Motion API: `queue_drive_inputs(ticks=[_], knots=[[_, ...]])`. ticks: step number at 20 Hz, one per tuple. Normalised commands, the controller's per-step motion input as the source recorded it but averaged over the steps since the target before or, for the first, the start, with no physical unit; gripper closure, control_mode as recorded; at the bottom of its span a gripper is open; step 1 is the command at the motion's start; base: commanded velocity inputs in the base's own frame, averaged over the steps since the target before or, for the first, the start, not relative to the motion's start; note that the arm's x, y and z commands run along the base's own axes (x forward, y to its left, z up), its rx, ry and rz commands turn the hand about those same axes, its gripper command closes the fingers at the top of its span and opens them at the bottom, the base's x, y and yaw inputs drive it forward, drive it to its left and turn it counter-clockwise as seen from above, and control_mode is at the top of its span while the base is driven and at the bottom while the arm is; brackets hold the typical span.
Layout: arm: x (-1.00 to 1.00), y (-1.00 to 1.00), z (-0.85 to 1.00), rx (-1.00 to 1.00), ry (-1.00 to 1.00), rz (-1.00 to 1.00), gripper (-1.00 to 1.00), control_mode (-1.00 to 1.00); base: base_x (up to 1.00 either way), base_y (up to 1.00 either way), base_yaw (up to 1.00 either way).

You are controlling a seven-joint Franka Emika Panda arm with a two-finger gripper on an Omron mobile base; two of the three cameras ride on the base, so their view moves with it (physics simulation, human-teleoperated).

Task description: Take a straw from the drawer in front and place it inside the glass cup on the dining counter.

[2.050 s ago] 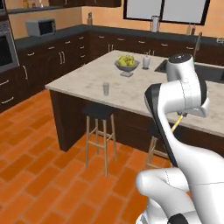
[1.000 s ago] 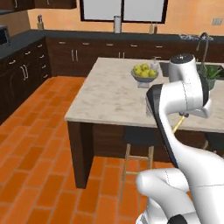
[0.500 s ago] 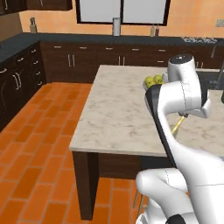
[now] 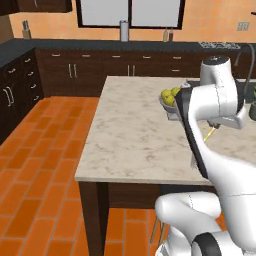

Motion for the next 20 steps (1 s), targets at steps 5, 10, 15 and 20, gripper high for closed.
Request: queue_drive_inputs(ticks=[5, 10, 15, 20], knots=[[0.23, -0.68, 0.10, 0.21, -0.14, 0.29, 1.00, -1.00, 0.00, 0.00, 0.00], [0.32, -0.56, 0.19, 0.18, -0.24, 0.46, 1.00, -1.00, 0.00, 0.00, 0.00], [0.29, -0.18, 0.05, 0.10, -0.23, 0.47, 1.00, -1.00, 0.00, 0.00, 0.00], [0.05, 0.00, 0.00, 0.07, -0.33, 0.42, 1.00, -1.00, 0.00, 0.00, 0.00]])
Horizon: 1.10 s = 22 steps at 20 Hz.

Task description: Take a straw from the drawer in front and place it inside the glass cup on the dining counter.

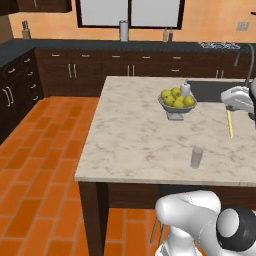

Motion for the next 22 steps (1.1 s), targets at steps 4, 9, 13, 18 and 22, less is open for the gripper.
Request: queue_drive_inputs(ticks=[4, 9, 13, 18, 22], knots=[[0.00, 0.00, 0.00, 0.05, -0.39, 0.41, 1.00, -1.00, 0.00, 0.00, 0.00], [0.00, 0.00, 0.01, 0.08, -0.28, 0.41, 1.00, -1.00, 0.00, 0.00, 0.00], [0.18, 0.00, 0.18, 0.15, -0.09, 0.37, 1.00, -1.00, 0.00, 0.00, 0.00], [0.33, 0.05, 0.07, 0.12, 0.00, 0.34, 1.00, -1.00, 0.00, 0.00, 0.00], [0.12, 0.01, 0.00, 0.04, -0.14, 0.28, 1.00, -1.00, 0.00, 0.00, 0.00]])
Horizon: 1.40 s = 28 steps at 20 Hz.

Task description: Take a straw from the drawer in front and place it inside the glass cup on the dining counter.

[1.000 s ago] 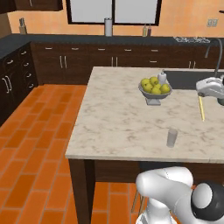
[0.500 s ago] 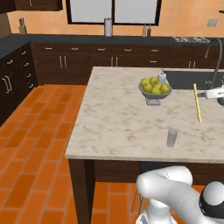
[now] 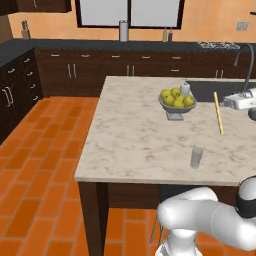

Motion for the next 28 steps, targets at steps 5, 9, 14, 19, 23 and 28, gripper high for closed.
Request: queue_drive_inputs(ticks=[5, 9, 14, 19, 23, 28], knots=[[0.00, 0.00, -0.13, 0.00, -0.25, 0.19, 1.00, -1.00, 0.00, 0.00, 0.00], [0.06, 0.00, -0.22, 0.01, -0.21, 0.02, 1.00, -1.00, 0.00, 0.00, 0.00], [0.32, 0.00, -0.06, 0.07, -0.09, 0.00, 1.00, -1.00, 0.00, 0.00, 0.00], [0.09, 0.03, -0.36, 0.02, 0.00, 0.00, 1.00, -1.00, 0.00, 0.00, 0.00], [0.00, 0.00, -0.39, 0.00, 0.00, 0.00, 1.00, -1.00, 0.00, 0.00, 0.00], [0.05, 0.07, -0.26, 0.01, 0.00, 0.00, 1.00, -1.00, 0.00, 0.00, 0.00]])
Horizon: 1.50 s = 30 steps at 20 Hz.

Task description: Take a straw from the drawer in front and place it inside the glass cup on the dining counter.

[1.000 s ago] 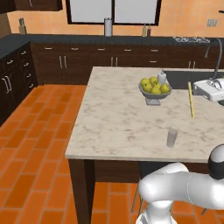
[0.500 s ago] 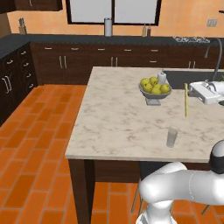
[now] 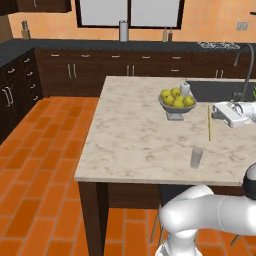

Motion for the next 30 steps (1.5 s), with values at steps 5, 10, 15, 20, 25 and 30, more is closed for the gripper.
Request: queue_drive_inputs(ticks=[5, 10, 15, 20, 25, 30], knots=[[0.11, 0.04, -0.19, 0.00, 0.00, 0.00, 1.00, -1.00, 0.00, 0.00, 0.00], [0.00, 0.00, -0.20, 0.00, 0.00, 0.00, 1.00, -1.00, 0.00, 0.00, 0.00], [0.00, 0.00, -0.18, 0.00, 0.00, 0.00, 1.00, -1.00, 0.00, 0.00, 0.00], [0.00, 0.00, -0.15, 0.01, 0.00, 0.00, 1.00, -1.00, 0.00, 0.00, 0.00], [0.02, 0.00, -0.14, 0.01, 0.00, 0.00, 1.00, -1.00, 0.00, 0.00, 0.00], [0.21, 0.00, -0.11, 0.00, 0.00, 0.00, 1.00, -1.00, 0.00, 0.00, 0.00]])
